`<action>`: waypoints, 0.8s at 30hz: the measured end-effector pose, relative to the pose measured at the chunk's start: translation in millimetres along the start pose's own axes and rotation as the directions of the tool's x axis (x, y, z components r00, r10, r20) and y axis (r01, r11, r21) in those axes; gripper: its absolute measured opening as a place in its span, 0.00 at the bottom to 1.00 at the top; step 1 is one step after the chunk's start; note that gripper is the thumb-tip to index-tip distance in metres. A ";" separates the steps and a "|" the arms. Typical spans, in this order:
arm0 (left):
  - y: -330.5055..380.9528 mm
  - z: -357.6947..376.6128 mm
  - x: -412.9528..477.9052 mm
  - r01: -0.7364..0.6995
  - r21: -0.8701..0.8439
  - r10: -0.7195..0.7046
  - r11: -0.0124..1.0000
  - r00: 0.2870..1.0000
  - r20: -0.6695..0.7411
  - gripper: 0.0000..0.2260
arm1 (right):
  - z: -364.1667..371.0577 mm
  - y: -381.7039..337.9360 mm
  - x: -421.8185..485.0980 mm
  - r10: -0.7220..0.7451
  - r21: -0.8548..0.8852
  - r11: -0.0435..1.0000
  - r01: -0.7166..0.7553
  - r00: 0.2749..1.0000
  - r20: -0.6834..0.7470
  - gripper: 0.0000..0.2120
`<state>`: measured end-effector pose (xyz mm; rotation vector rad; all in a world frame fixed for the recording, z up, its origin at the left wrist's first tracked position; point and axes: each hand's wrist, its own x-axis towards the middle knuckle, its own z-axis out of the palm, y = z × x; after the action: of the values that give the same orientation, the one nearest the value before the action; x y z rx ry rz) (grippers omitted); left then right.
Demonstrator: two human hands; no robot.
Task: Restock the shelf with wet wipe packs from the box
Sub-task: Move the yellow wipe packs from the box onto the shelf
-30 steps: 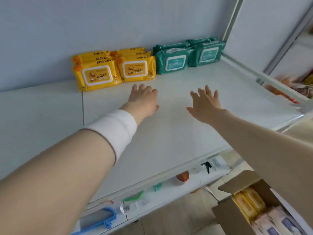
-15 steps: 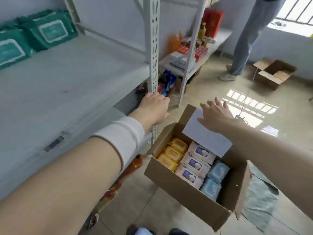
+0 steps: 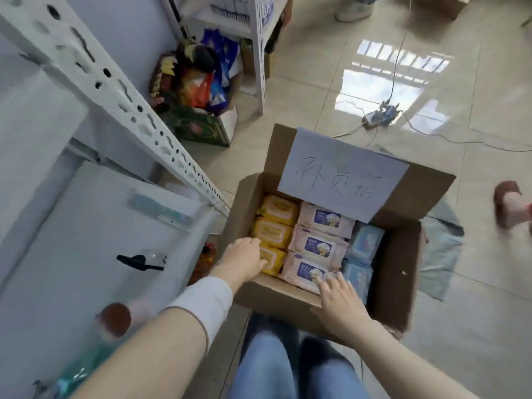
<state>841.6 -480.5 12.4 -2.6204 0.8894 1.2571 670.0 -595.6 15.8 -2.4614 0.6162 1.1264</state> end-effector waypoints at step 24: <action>-28.8 129.4 328.5 0.334 -0.520 -0.327 0.786 0.939 0.109 0.33 | 139.7 -40.2 306.5 -0.057 0.081 0.994 0.077 0.973 -0.224 0.16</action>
<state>929.4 -565.6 -320.0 -2.9758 0.0388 1.5883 784.7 -565.6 -302.0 -2.5294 0.6268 0.7872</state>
